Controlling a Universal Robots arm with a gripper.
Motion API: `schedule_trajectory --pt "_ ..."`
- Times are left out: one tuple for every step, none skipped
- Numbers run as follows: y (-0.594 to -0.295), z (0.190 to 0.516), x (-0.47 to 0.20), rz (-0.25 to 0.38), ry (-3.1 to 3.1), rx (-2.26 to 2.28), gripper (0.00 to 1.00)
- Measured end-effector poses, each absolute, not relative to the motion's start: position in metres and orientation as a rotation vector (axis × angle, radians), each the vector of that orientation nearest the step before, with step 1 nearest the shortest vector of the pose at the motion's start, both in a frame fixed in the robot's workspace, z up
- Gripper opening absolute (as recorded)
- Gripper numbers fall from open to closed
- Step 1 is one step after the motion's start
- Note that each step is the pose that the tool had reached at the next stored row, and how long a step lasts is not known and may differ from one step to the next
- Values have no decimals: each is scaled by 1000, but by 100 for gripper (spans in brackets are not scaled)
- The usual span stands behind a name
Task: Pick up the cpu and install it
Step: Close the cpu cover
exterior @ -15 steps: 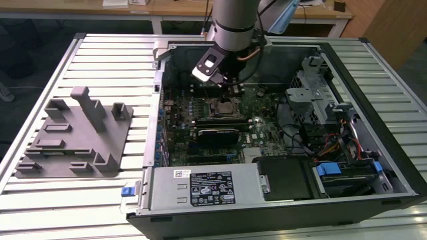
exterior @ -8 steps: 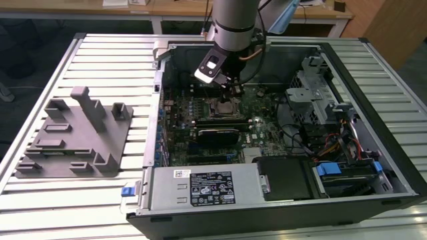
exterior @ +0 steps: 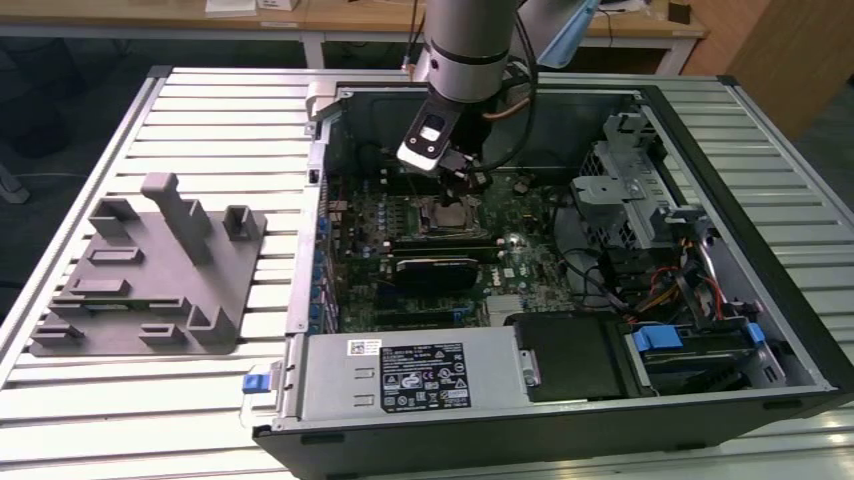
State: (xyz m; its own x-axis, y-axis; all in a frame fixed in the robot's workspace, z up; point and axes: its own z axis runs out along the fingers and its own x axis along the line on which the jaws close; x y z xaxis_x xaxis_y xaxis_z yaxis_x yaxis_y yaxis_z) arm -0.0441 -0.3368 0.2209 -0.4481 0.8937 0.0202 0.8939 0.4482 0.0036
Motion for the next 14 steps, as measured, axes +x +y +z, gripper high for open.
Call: schedule_trajectory --pt "-337 221 -44 -21 -2675 -1617 11" --pt "-337 221 -44 -21 -2689 -1595 11" --pt "-337 221 -44 -21 -2702 -1571 11" --pt "-337 221 -44 -20 -2715 -1548 11" --pt "-337 221 -44 -20 -2728 -1525 11" --pt "-337 221 -44 -20 -2742 -1501 11" --pt "-337 221 -44 -20 -2754 -1478 11" --pt "-337 221 -44 -20 -2766 -1454 11" --pt "-337 221 -44 -19 -2779 -1430 11" --pt "-337 221 -44 -19 -2790 -1407 11" --pt "-337 221 -44 -19 -2802 -1384 11" --pt "-337 221 -44 -19 -2814 -1359 11" --pt "-337 221 -44 -19 -2826 -1334 11" --pt "-337 221 -44 -18 -2837 -1309 11"
